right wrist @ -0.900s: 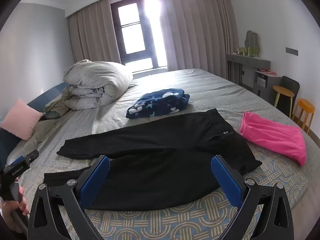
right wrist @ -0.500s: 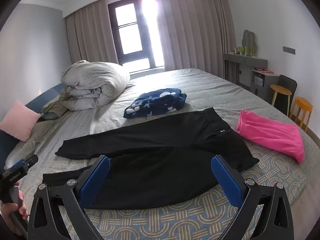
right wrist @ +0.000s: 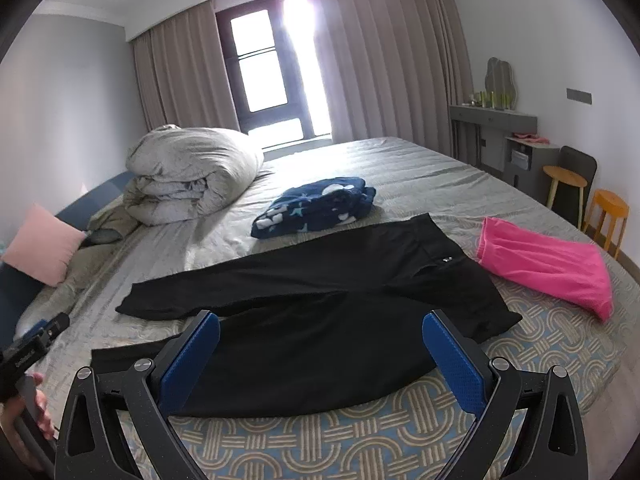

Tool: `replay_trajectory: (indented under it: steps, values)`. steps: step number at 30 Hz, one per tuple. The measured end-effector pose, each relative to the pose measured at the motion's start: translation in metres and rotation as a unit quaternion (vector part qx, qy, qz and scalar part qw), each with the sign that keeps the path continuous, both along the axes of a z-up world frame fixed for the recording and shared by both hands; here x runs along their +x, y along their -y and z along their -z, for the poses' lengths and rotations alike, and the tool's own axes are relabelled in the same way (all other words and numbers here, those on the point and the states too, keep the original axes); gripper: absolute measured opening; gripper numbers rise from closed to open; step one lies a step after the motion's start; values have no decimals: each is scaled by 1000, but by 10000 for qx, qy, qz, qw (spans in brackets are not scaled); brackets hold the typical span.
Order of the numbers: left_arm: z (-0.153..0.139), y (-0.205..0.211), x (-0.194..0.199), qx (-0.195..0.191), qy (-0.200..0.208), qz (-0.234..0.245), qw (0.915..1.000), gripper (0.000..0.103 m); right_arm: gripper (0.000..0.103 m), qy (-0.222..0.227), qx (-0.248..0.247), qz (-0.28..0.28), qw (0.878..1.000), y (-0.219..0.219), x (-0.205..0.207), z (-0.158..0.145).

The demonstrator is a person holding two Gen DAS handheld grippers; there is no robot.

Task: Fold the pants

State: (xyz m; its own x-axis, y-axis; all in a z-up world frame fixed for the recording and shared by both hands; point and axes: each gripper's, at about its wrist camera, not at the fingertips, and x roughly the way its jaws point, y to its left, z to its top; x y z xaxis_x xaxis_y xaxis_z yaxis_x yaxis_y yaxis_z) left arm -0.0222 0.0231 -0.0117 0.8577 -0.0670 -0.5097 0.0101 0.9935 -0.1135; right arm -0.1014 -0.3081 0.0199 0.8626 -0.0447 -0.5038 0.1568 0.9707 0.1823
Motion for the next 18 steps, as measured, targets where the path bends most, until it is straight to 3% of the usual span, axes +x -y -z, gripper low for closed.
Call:
replay_trajectory:
  steps: [7,18]
  values:
    - [21,-30,1,103,-253,-481,9985,102,103,-14,28,90,10000,8,0,-1]
    - [42,-56,-5,-69,-495,-685,9964,102,103,-194,85,262,9994,22,6,12]
